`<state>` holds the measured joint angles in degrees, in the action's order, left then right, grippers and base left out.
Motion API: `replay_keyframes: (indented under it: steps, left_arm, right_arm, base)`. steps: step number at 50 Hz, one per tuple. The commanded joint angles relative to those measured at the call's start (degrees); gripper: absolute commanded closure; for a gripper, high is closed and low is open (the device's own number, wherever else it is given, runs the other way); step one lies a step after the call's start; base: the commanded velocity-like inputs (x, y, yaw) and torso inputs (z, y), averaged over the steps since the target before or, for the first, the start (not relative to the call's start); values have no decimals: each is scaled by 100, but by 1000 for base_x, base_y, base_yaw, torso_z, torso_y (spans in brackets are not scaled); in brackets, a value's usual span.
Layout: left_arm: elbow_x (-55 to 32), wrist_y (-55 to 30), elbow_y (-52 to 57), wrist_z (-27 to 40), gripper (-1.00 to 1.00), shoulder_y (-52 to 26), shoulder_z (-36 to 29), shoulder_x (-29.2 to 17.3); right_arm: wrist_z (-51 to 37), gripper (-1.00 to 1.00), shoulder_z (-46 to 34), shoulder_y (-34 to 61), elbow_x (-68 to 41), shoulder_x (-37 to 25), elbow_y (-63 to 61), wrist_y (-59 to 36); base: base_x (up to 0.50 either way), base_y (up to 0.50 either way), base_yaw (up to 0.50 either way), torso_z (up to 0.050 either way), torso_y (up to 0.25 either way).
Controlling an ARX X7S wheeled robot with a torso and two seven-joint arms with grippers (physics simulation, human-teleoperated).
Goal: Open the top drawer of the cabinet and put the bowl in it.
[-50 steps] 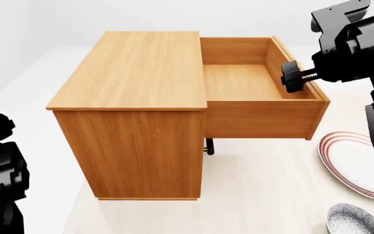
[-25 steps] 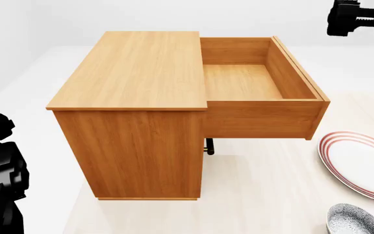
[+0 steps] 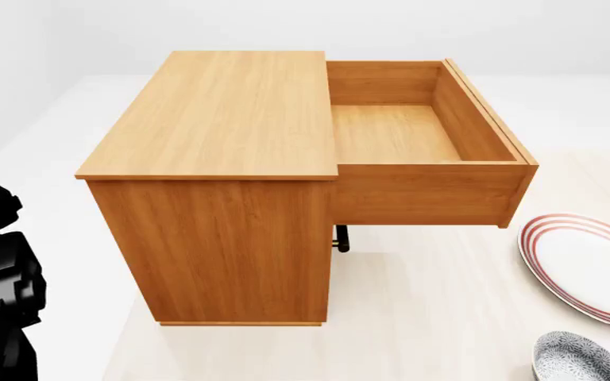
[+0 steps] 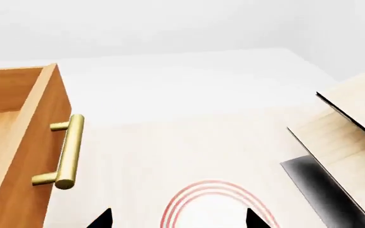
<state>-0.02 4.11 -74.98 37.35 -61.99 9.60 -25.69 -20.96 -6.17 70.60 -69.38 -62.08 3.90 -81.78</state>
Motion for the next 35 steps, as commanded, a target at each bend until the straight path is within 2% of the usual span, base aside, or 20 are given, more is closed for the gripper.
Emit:
replay_keyframes:
  steps: [1,10,18,35]
  left_arm:
    - [3,-11,0,1,-100,0,5,-6]
    - [3,-33,0,5,-100,-21,-5,14]
    - [4,-32,0,1,-100,-28,-15,26]
    - [-2,-31,0,-8,-100,-28,-22,40]
  right_arm:
    - [465,-100,232,-2165,-300,-1230,-731,314]
    - [822,-100,591,-3905,-584,-1722,-982,674]
    - [940,-100,1103,-5098,-523,-1834,-1075,985]
    - [1216,-100,1202,-5848,-140,-1752,-985,1241]
  base:
    - [0,0,0,0,0]
    - [0,0,0,0,0]
    - [0,0,0,0,0]
    - [0,0,0,0,0]
